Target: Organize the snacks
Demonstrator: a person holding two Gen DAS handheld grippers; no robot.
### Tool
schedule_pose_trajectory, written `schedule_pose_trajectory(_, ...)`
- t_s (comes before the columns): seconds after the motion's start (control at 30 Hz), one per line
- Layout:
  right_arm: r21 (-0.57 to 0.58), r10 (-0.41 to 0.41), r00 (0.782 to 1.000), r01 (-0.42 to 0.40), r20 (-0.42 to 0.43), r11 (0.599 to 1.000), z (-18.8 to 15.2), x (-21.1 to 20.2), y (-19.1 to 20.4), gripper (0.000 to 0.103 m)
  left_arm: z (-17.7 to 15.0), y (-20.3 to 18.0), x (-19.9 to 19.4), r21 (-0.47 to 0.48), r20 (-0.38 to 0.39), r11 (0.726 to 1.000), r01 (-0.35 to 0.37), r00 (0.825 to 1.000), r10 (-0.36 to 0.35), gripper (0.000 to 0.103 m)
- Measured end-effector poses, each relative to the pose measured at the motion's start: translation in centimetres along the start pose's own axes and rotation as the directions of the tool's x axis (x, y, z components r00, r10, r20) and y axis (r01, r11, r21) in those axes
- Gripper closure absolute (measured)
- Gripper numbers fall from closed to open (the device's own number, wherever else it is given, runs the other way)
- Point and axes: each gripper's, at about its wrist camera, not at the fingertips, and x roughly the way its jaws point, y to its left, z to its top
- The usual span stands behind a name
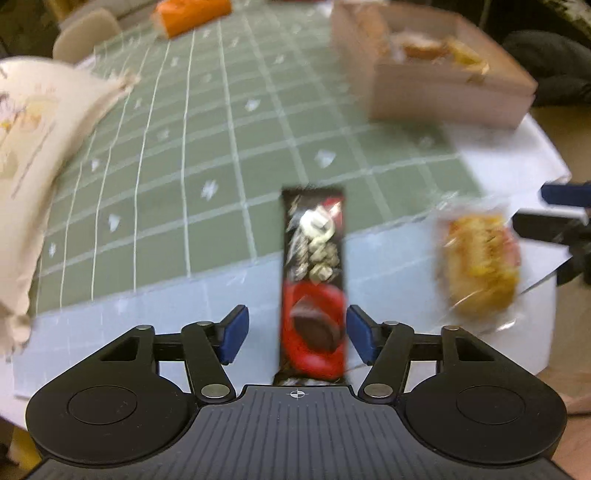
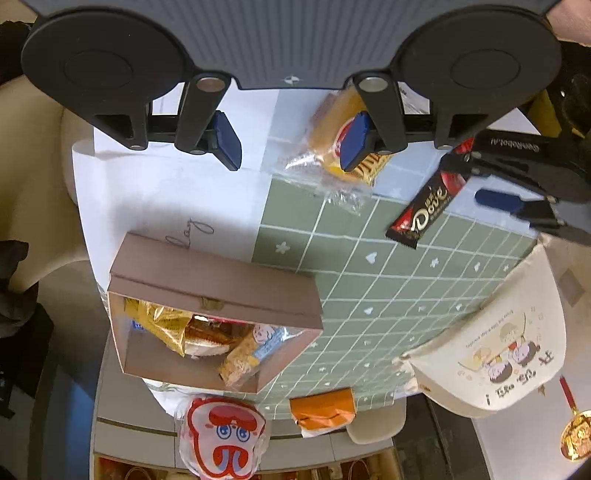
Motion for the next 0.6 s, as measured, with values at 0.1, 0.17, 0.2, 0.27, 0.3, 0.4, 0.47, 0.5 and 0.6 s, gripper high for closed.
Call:
schedule_pose_trajectory(0.1,-0.002,0.011,1.000,-0.011,-0.012,1.000,0.2,0.3,0.1,0.043,0.5,0.8,0.3,-0.030,-0.008,0.998,0.047,0.999,-0.047,0.038)
schedule_pose_trajectory(0.17,0.000,0.017,0.999,-0.017,-0.030,1.000,0.3,0.7,0.4,0.043,0.7,0.8,0.5,-0.008,-0.008,0.999,0.050,0.999,-0.050,0.038)
schedule_pose_trajectory(0.2,0.002,0.019,0.999,-0.019,-0.045,1.000,0.4,0.9,0.7,0.043,0.7,0.9,0.5,0.003,-0.011,0.999,0.054,0.998,-0.054,0.038)
schedule_pose_trajectory(0.27,0.047,0.031,0.996,-0.027,-0.082,0.999,0.7,1.3,0.9,0.042,0.6,1.2,0.5,0.003,-0.014,0.998,0.068,0.998,-0.068,0.040)
schedule_pose_trajectory(0.3,0.096,0.055,0.993,-0.045,-0.106,0.994,0.8,1.6,0.9,0.038,0.5,1.3,0.5,-0.001,-0.007,0.997,0.071,0.997,-0.071,0.040)
schedule_pose_trajectory(0.4,0.222,0.091,0.984,-0.054,-0.156,0.973,0.9,2.7,1.1,0.035,0.1,1.0,0.5,0.001,0.006,0.998,0.063,0.998,-0.063,0.039)
schedule_pose_trajectory(0.47,0.250,0.055,0.983,-0.009,-0.177,0.968,1.0,3.5,1.6,0.030,0.2,0.9,0.5,0.012,0.003,0.998,0.065,0.998,-0.065,0.039)
schedule_pose_trajectory(0.5,0.261,0.030,0.983,0.018,-0.181,0.965,1.0,3.8,1.9,0.027,0.2,0.9,0.4,0.032,0.004,0.997,0.068,0.998,-0.068,0.039)
schedule_pose_trajectory(0.6,0.239,-0.013,0.977,0.065,-0.211,0.969,1.1,4.6,3.2,0.025,0.1,0.9,0.3,0.086,0.021,0.992,0.090,0.996,-0.092,0.043)
